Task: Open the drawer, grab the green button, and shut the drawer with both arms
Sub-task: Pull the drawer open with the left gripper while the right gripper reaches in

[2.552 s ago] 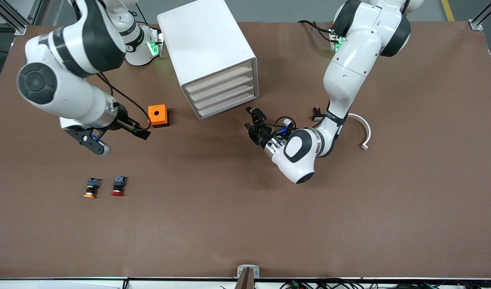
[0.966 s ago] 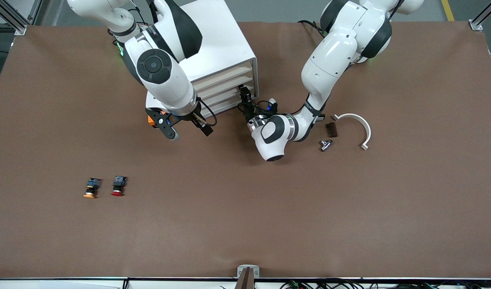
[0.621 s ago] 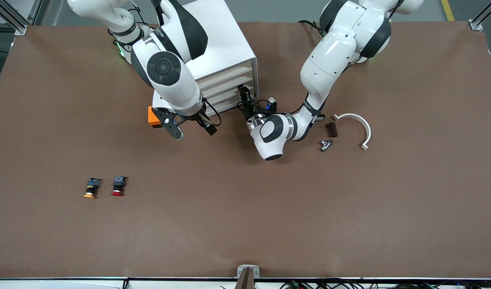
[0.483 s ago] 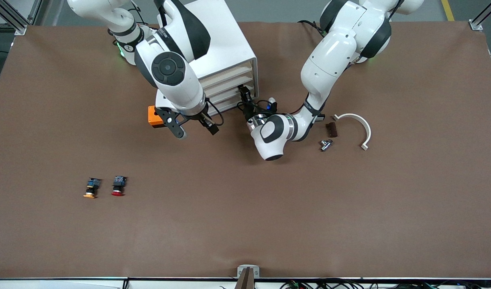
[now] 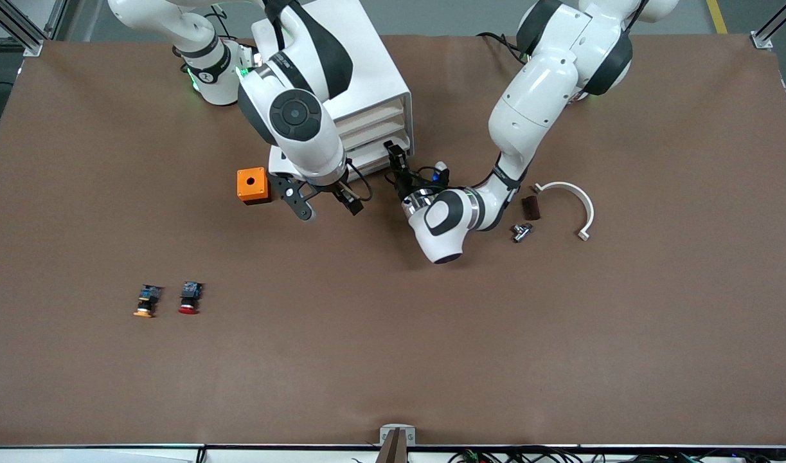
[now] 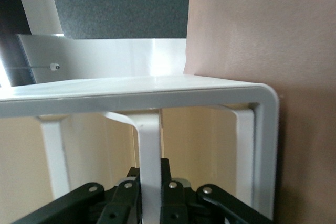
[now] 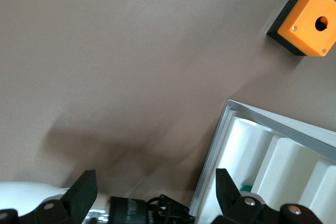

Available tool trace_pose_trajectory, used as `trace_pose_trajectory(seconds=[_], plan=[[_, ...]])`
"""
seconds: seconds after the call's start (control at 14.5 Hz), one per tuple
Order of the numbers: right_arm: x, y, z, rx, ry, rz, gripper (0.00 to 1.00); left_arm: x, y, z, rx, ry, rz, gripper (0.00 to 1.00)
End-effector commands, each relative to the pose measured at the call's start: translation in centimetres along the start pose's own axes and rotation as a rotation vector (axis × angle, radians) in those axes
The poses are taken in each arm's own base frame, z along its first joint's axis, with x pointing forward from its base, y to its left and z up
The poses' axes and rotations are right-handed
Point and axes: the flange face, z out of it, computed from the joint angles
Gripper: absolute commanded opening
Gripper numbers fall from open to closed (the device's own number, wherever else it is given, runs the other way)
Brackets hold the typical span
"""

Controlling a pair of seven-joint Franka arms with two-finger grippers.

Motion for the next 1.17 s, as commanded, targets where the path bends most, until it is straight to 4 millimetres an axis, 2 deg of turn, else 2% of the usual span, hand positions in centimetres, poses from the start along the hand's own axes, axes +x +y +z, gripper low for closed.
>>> trace_pose_trajectory(seconds=[0.0,0.14,0.34,0.55,0.76,0.9,0.97,1.03,1.1], plan=[[-0.3,-0.3,0.1,0.002,0.018,0.015,1.0,0.5,-0.2,-3.2,0.026,-0.077,0.013,0.05],[-0.6,-0.3,0.1,0.002,0.019,0.012,1.0,1.2,-0.1,-5.0,0.025,-0.107,0.012,0.05],[-2.1,-0.7,0.9,0.008,0.02,0.025,1.0,2.7,0.1,-8.3,0.025,-0.164,0.008,0.06],[-4.8,-0.7,1.5,0.008,0.027,0.027,1.0,4.2,0.3,-11.6,0.025,-0.228,0.008,0.07],[-6.7,-1.0,1.7,0.041,0.037,0.043,1.0,5.3,0.3,-13.8,0.018,-0.264,0.009,0.1],[-8.3,-1.3,2.9,0.048,0.038,0.057,1.0,5.8,0.5,-14.7,0.016,-0.282,0.006,0.11],[-9.1,-1.4,3.3,0.054,0.045,0.055,1.0,5.9,0.5,-14.8,0.015,-0.282,0.006,0.14],[-9.6,-1.5,3.9,0.057,0.056,0.063,1.0,5.9,0.5,-14.8,0.013,-0.283,0.007,0.25],[-10.0,-1.7,4.7,0.059,0.068,0.072,1.0,5.9,0.6,-14.8,0.012,-0.286,0.008,0.44]])
